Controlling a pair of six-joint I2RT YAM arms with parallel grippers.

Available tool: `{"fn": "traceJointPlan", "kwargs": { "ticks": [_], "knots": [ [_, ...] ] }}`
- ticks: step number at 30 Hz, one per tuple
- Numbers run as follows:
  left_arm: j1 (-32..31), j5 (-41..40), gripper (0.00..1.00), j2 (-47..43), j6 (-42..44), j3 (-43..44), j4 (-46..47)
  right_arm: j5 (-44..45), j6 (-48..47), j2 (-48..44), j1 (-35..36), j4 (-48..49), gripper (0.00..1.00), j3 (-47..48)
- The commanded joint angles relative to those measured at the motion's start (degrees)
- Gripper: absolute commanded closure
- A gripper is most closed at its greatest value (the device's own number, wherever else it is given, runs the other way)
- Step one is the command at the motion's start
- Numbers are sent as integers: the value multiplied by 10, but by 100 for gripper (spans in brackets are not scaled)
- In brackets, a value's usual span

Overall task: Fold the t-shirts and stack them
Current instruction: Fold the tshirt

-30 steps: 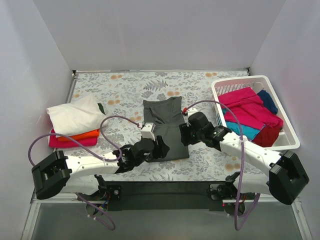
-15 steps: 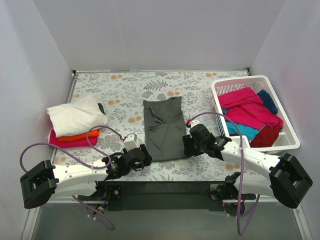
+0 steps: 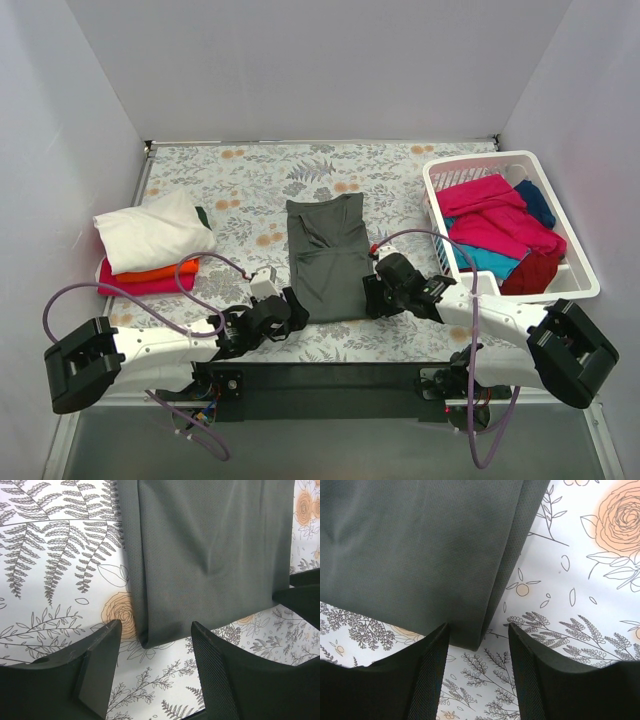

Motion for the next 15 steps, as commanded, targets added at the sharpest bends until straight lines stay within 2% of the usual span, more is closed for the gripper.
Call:
{"fn": "traceJointPlan", "kwargs": {
  "ticks": [1, 5, 12, 15],
  "knots": [
    [0, 25, 46, 19, -7, -14, -6, -7, 14, 8, 9, 13, 55, -10],
    [0, 36, 51, 29, -11, -18, 1, -7, 23, 8, 19, 15, 55, -18],
    [0, 44, 72, 33, -17, -26, -8, -12, 36, 4, 30, 23, 59, -35],
    [0, 51, 81, 36, -14, -28, -8, -20, 40, 1, 33, 26, 67, -44]
  ]
}}
